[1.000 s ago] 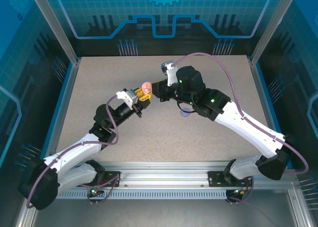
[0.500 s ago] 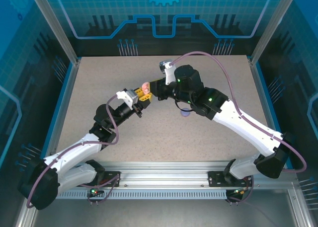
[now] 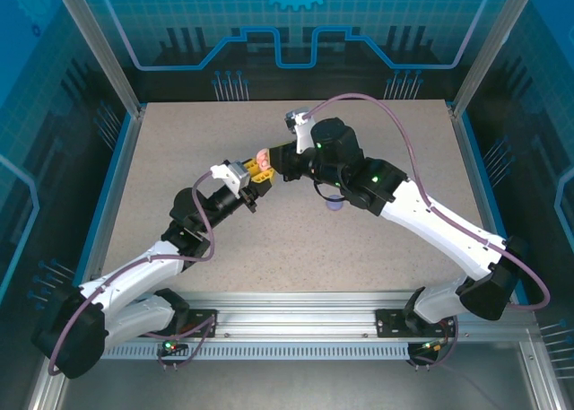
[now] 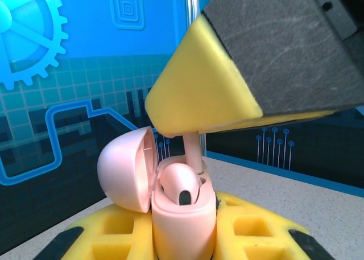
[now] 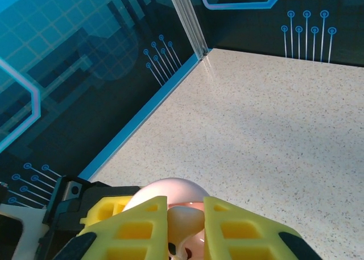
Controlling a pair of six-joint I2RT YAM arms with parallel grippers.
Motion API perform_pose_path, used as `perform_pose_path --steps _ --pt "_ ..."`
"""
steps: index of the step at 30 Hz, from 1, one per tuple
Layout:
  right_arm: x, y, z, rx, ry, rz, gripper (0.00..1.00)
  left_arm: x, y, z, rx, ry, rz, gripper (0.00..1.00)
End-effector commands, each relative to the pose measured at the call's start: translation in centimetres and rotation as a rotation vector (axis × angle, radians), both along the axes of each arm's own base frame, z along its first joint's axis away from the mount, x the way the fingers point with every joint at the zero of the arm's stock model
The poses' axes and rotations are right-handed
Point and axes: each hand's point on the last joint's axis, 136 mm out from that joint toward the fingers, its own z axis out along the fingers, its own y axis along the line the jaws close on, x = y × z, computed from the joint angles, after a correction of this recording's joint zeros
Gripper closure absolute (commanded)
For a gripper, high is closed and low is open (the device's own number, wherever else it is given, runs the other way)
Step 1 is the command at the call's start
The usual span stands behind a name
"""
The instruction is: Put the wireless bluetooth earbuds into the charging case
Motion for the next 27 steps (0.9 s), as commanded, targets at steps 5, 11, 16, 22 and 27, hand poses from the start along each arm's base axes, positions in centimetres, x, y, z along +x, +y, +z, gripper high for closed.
perform_pose_path --steps 5,11,16,22,27 --pt "0.5 -0.8 -0.6 -0.030 -0.021 -0.022 0.83 -0.5 -0.2 2.1 -0.023 -0.052 -0.018 1.00" --pt "-0.1 -0.3 -1.1 -0.050 -0.024 0.024 0.82 -0.5 -0.2 2.2 -0.019 -0.051 -0.019 1.00" --pt "-0.4 -0.3 -0.7 -0.046 -0.028 0.028 0.69 -0.4 -0.3 2.2 -0.017 -0.052 -0.019 1.00" --pt "0.0 -2.0 2.5 0.024 -0.051 -0.031 0.43 -0.4 -0.3 2.0 -0.015 -0.046 -0.019 1.00" --pt "-0.1 -4.3 5.2 0.102 -0.064 -0.072 0.36 -0.4 -0.3 1.9 -0.017 -0.045 -0.021 1.00"
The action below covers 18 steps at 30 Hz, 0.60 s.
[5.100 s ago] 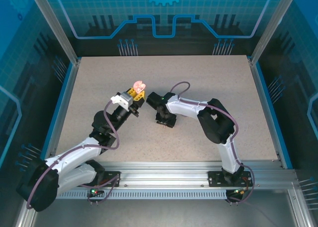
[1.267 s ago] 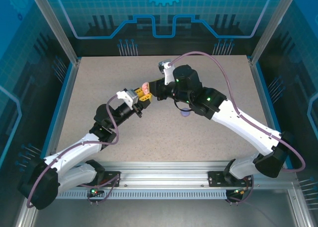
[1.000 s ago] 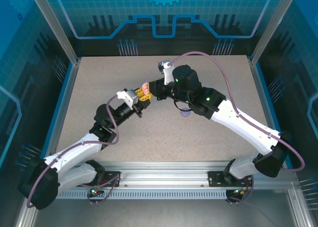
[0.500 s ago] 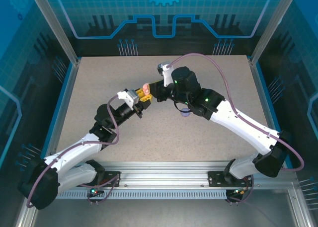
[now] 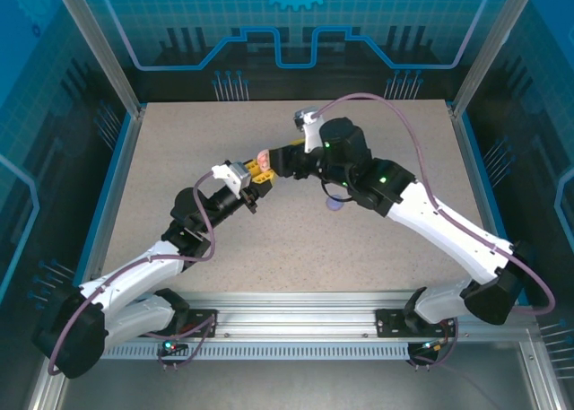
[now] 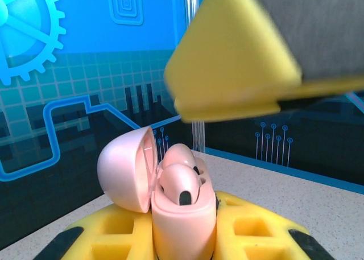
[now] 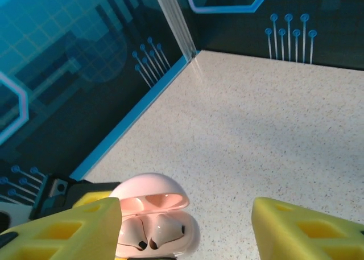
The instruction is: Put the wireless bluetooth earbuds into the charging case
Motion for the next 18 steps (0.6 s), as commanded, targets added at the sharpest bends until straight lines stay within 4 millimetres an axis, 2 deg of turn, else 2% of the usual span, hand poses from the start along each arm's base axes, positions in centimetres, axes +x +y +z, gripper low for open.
perform_pose_path --steps 1,4,8,13,18 --pt "-0.4 -2.4 4.5 0.101 -0.045 -0.038 0.35 -0.4 -0.2 2.2 -0.025 -0.057 -0.019 1.00" --pt "-0.2 -3.4 4.5 0.102 -0.030 -0.056 0.35 -0.4 -0.2 2.0 -0.028 -0.049 -0.022 1.00" --pt "0.6 -4.4 3.5 0.085 0.003 -0.085 0.35 -0.4 -0.3 1.6 -0.026 -0.037 -0.027 1.00" --pt "1.9 -5.0 2.1 0.046 0.063 -0.097 0.35 -0.4 -0.9 1.2 -0.027 -0.014 -0.054 1.00" --pt "3.5 -4.8 0.9 -0.026 0.127 -0.087 0.35 -0.5 -2.4 0.4 -0.009 0.012 -0.101 1.00"
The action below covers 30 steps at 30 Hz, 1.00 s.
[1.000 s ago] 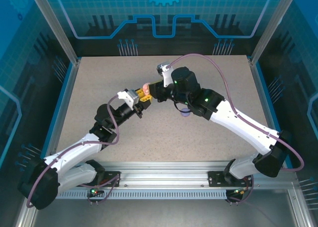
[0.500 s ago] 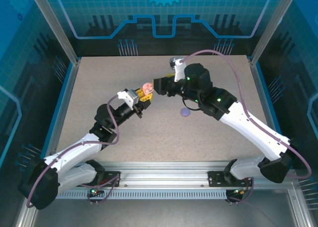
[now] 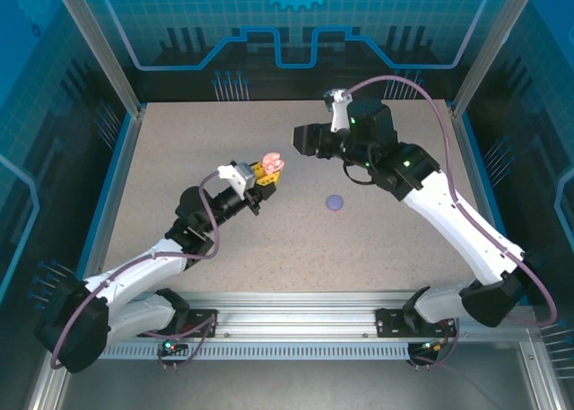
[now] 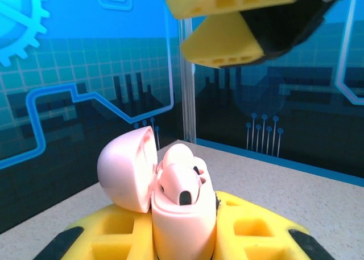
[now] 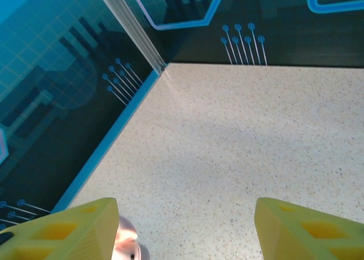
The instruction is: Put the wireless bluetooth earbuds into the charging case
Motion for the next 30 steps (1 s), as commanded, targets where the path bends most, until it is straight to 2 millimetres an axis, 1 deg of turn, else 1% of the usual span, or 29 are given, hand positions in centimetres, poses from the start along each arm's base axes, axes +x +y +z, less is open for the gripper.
perform_pose_path --steps 1,8,11,18,20,24,30 --pt "0.4 0.1 -0.2 -0.042 0.052 0.036 0.35 -0.6 -1.4 1.8 -0.029 -0.024 -0.062 1.00" --pt "2.5 1.8 -1.8 -0.129 0.144 0.091 0.35 -1.0 -3.5 0.9 -0.013 -0.002 -0.116 1.00" --pt "3.2 2.6 -3.0 -0.170 0.190 0.110 0.35 -1.1 -4.2 0.6 -0.006 0.002 -0.131 1.00" --pt "4.2 3.8 -5.5 -0.239 0.258 0.133 0.40 -1.1 -4.7 0.7 -0.002 -0.005 -0.138 1.00" --pt "4.2 4.0 -6.2 -0.255 0.271 0.138 0.42 -1.1 -4.7 0.8 0.000 -0.009 -0.135 1.00" --pt "3.4 4.1 -7.2 -0.286 0.290 0.151 0.46 -1.0 -4.6 0.9 0.002 -0.015 -0.123 1.00" --pt "1.4 3.6 -8.0 -0.315 0.296 0.158 0.49 -0.7 -4.4 1.1 0.008 -0.034 -0.105 1.00"
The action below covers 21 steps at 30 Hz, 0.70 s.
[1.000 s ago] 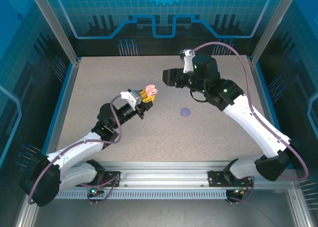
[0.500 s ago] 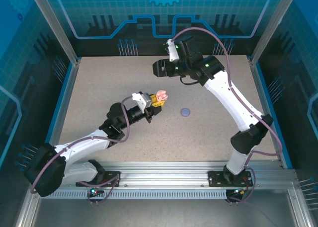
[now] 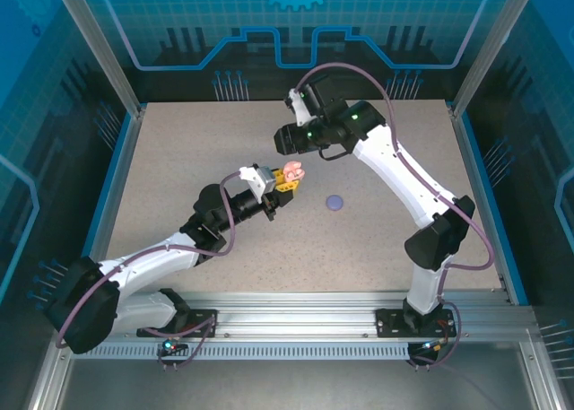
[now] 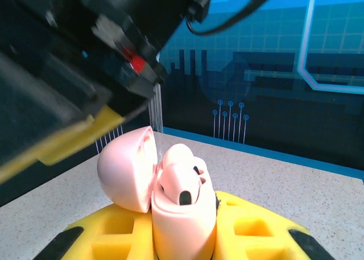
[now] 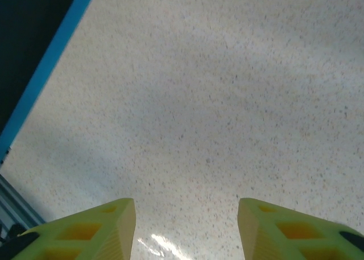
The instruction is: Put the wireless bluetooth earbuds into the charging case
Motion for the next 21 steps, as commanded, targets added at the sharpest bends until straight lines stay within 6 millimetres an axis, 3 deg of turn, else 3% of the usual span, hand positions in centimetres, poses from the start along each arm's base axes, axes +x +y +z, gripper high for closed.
perform_pose_path --steps 1,12,15,21 --pt "-2.3 -0.9 0.7 -0.016 -0.010 0.020 0.50 0.1 -0.2 2.5 -0.025 -0.081 0.009 1.00" --pt "-6.5 -3.8 1.1 0.006 -0.021 -0.010 0.53 0.5 0.0 2.8 -0.012 -0.094 0.035 1.00" --pt "-6.4 -5.3 1.4 0.010 -0.054 -0.076 0.50 0.5 0.0 2.5 -0.013 -0.085 0.035 1.00" --pt "-4.3 -10.6 2.3 0.067 -0.086 -0.321 0.36 0.7 0.1 0.6 -0.032 -0.007 0.040 1.00"
